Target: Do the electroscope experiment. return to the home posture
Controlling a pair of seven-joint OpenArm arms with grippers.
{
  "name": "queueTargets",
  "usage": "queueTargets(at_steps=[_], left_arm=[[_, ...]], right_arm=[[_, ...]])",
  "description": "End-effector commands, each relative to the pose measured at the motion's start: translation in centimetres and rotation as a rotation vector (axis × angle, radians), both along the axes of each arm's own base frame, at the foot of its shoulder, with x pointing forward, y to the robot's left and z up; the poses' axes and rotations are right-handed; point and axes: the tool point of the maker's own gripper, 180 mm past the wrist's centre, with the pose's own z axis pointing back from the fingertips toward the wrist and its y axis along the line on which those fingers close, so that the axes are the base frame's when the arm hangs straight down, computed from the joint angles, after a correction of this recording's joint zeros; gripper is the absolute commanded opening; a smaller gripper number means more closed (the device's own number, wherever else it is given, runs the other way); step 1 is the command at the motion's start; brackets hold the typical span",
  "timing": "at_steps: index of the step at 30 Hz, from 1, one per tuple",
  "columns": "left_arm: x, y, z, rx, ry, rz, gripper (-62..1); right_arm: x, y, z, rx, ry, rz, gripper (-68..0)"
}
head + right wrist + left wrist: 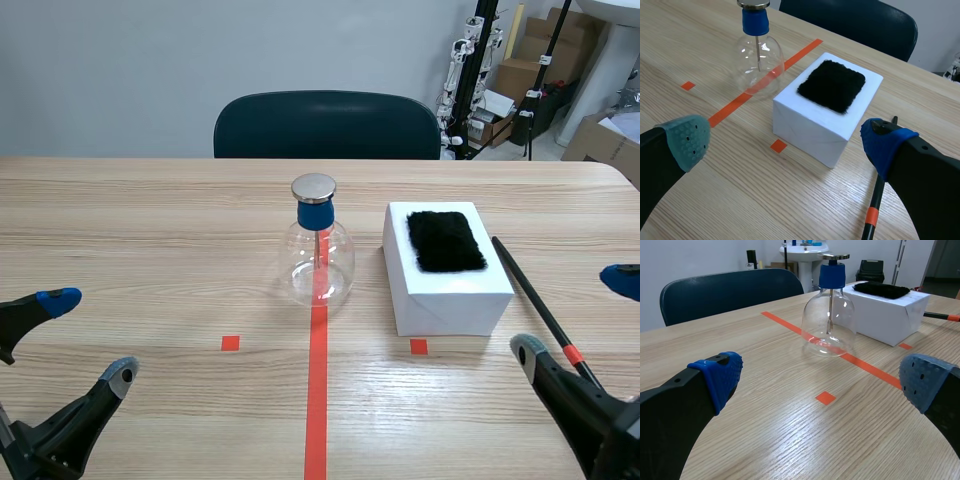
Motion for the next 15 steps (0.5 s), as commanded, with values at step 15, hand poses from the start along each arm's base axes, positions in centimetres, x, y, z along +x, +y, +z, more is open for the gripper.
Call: queueTargets(at_steps=[15], left_arm=[[0.1, 0.4, 0.6, -0.007, -0.020, 0.003, 1.4]], right_arm=[[-2.8, 0.3, 0.8, 0.084, -0.005, 0.005, -5.4]])
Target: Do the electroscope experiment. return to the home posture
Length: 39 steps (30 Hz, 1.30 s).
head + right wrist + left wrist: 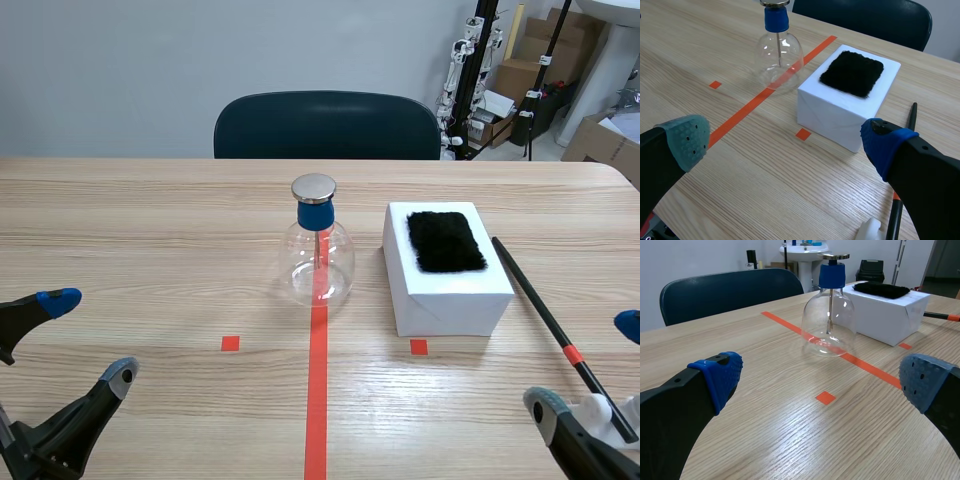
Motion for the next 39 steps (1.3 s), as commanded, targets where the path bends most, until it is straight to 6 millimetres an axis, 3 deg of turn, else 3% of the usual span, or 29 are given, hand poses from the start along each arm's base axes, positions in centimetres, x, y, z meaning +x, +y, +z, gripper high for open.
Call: queueTargets(at_steps=[1, 11, 18, 39], left_arm=[[0.1, 0.4, 0.6, -0.007, -0.020, 0.003, 1.4], [0.1, 0.4, 0.6, -0.007, -0.020, 0.003, 1.4], [0.1, 0.4, 0.6, -0.007, -0.020, 0.003, 1.4], [0.1, 0.4, 0.6, -0.007, -0.020, 0.003, 1.4]], right_arm=[[0.6, 0.1, 0.9, 0.011, -0.033, -0.002, -5.4], [1.4, 1.5, 1.5, -0.005, 0.015, 0.013, -5.4], [0.3, 2.3, 1.8, 0.006, 0.034, 0.034, -5.4], [0.7, 4.0, 4.5, 0.061, -0.035, 0.071, -5.4]])
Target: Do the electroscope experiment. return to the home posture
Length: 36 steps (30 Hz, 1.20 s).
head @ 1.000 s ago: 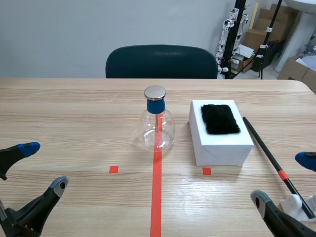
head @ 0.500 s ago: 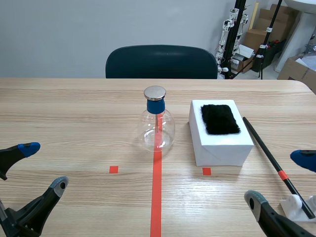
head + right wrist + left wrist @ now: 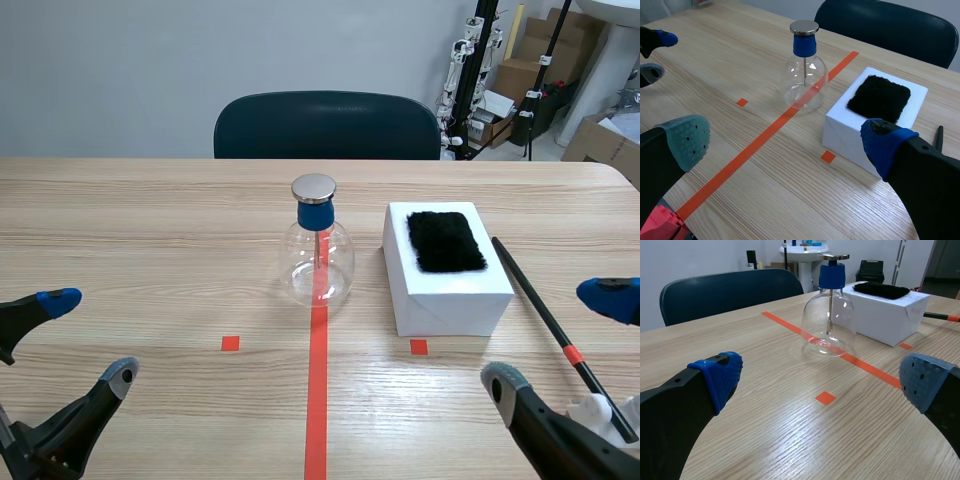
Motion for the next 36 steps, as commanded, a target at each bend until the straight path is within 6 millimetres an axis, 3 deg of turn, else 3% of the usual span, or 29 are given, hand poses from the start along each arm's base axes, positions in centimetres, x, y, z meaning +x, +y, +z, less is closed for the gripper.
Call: queueTargets(at_steps=[1, 36], left_arm=[[0.14, 0.42, 0.61, -0.007, -0.020, 0.003, 1.4], [0.14, 0.42, 0.61, -0.007, -0.020, 0.003, 1.4]], right_arm=[[0.59, 0.26, 1.43, 0.026, -0.048, 0.001, -5.4], [0.71, 0.49, 2.01, 0.041, -0.059, 0.002, -5.4]])
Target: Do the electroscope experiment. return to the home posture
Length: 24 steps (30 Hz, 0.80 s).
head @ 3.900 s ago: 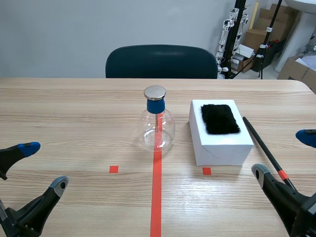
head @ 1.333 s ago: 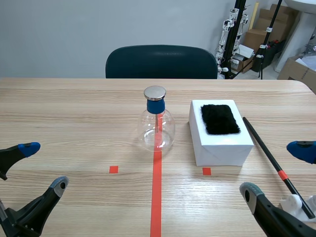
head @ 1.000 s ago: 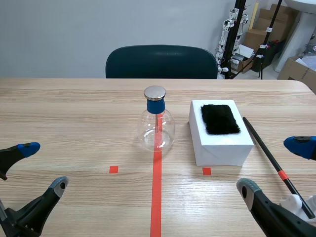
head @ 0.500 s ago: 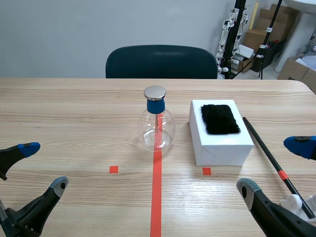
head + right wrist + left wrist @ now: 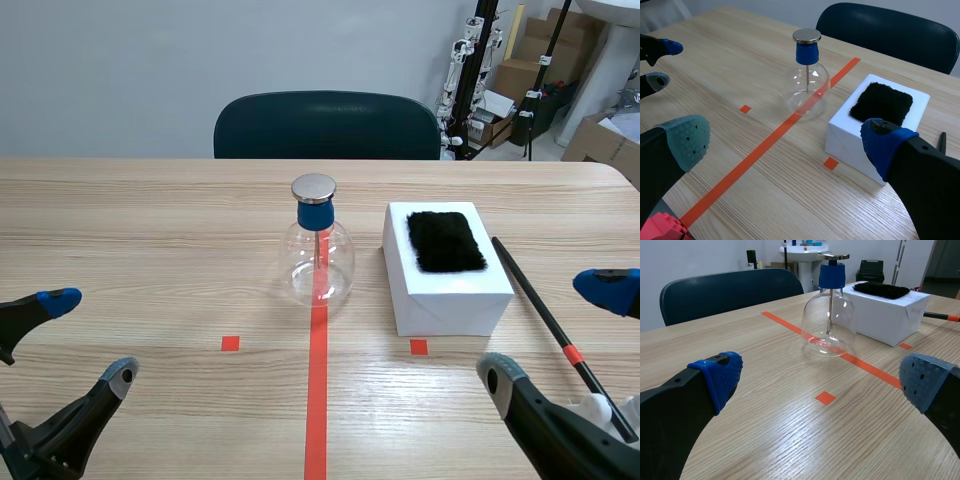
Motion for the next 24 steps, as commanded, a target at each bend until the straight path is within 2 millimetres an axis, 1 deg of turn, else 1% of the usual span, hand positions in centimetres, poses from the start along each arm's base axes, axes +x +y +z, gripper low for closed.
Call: queueTargets(at_steps=[1, 17, 19, 21, 24], left_arm=[[0.1, 0.4, 0.6, -0.007, -0.020, 0.003, 1.4], [0.1, 0.4, 0.6, -0.007, -0.019, 0.003, 1.4], [-0.3, 0.3, 0.8, -0.022, -0.022, -0.001, 1.4], [-1.3, 0.4, 0.7, -0.023, -0.009, -0.012, 1.4], [-3.4, 0.3, 2.4, -0.055, -0.039, -0.056, 1.4]], right_arm=[[0.6, 0.2, 1.4, 0.023, -0.048, 0.001, -5.4], [0.6, 0.2, 1.4, 0.023, -0.049, 0.001, -5.4], [0.6, 0.2, 1.4, 0.022, -0.048, 0.001, -5.4], [0.6, 0.2, 1.5, 0.027, -0.055, 0.001, -5.4], [0.6, 0.2, 1.9, 0.041, -0.073, 0.001, -5.4]])
